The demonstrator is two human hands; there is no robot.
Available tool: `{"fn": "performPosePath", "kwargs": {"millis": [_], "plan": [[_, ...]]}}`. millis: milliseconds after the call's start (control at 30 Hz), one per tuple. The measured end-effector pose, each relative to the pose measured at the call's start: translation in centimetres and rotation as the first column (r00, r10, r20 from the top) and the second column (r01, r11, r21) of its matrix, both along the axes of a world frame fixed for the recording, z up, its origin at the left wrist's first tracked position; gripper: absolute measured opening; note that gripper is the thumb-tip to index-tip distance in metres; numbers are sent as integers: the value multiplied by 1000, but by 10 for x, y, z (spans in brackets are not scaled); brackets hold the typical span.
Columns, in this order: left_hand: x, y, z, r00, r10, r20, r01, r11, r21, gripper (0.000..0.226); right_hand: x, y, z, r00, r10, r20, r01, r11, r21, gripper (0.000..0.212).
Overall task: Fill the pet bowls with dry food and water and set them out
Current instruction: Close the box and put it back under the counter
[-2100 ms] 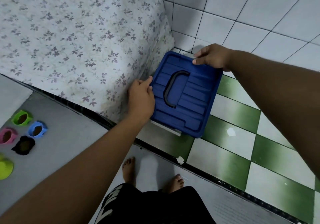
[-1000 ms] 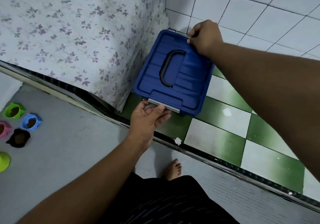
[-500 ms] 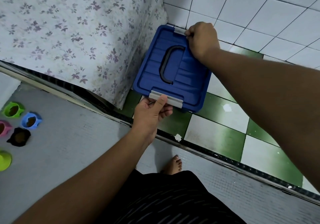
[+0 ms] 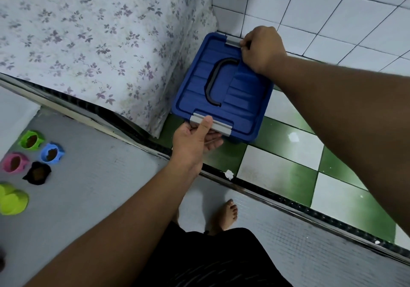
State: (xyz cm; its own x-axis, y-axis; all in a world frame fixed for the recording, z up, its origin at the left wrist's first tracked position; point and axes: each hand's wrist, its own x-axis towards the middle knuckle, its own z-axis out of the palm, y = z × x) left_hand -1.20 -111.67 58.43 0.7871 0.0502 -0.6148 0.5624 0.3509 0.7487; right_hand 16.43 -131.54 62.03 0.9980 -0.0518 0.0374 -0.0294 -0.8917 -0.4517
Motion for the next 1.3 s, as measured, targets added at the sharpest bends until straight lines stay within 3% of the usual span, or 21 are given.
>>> {"fn": "performPosePath", "kwargs": {"millis": [167,267,333,400,500,633,700,800,900,1000,1133,1300], "plan": [[25,17,-4,979,206,4,-205,974,94,34,-26,-24,0,989,-139,-42,139,990,17,19],[39,30,-1,962,228,150,-265,907,328,40,-64,-34,-3,963,-262,-66,268,955,128,10],[40,36,-1,956,88,280,-219,849,481,33,-96,-35,-6,938,-335,-91,347,918,193,16],[37,46,-8,940,-122,318,-98,797,596,36,-130,-30,-11,911,-394,-120,412,870,270,21],[26,63,-15,842,-481,245,159,655,739,61,-184,-13,-23,876,-468,-121,480,818,318,34],[-13,83,-10,659,-747,86,299,365,882,89,-263,30,-30,857,-508,-91,507,795,333,49],[-42,98,-7,591,-807,17,327,259,909,100,-302,57,-31,857,-504,-113,509,787,350,64],[-85,128,-5,535,-845,2,319,204,926,120,-353,93,-29,873,-446,-199,488,798,353,103],[-123,156,-11,488,-873,-28,363,173,916,128,-402,116,-30,890,-349,-293,440,826,353,127],[-159,177,-27,492,-868,-66,393,153,907,128,-443,137,-46,889,-330,-319,429,844,322,134],[-196,192,-68,504,-858,-100,427,147,892,123,-478,151,-84,840,-347,-416,498,798,340,133],[-220,190,-162,506,-835,-217,560,126,819,122,-497,146,-180,769,-306,-562,530,797,291,134]]}}
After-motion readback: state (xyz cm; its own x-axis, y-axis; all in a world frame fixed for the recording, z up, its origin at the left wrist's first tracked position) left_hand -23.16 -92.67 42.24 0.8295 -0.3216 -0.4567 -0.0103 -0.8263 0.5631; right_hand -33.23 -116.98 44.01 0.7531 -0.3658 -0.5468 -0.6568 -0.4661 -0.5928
